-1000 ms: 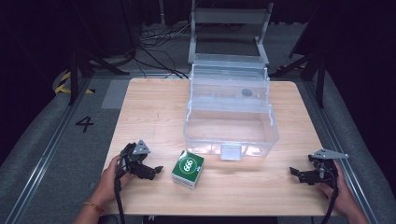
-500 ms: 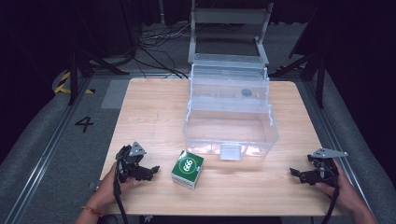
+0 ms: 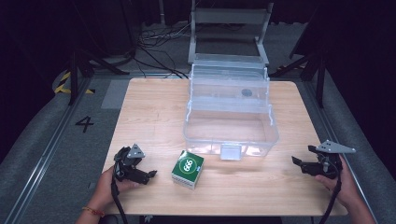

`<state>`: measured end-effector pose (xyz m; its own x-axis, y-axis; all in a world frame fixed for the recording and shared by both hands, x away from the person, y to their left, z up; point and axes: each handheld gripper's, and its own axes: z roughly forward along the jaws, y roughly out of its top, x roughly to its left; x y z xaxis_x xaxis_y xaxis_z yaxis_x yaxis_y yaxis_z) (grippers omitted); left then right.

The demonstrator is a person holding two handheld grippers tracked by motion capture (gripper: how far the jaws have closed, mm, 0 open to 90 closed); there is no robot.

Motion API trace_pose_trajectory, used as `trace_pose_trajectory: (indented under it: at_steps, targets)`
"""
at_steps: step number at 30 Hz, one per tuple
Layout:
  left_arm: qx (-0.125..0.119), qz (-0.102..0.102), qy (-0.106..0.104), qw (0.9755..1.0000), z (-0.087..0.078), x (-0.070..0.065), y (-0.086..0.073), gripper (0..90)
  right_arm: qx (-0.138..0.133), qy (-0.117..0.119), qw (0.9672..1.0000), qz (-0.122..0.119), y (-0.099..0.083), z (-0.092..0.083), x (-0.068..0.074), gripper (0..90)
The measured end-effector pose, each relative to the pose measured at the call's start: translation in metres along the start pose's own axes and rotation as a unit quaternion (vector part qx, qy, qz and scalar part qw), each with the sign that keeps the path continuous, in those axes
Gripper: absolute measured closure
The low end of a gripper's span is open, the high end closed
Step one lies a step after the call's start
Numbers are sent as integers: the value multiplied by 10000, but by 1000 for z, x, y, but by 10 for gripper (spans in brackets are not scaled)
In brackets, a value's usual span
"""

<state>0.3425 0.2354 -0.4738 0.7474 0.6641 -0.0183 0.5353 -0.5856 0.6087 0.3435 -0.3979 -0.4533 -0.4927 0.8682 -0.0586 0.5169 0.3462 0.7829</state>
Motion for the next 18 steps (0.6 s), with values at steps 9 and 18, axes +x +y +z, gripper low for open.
trace_pose_trajectory:
  at_steps: [9,18]
  targets:
    - [-201,354,-629,9972,-18,-23,12,159,-416,-3,9990,-136,45,-5,11,192]
    - [-353,813,-802,9928,-26,-63,37,154,-608,171,9974,-340,80,5,28,215]
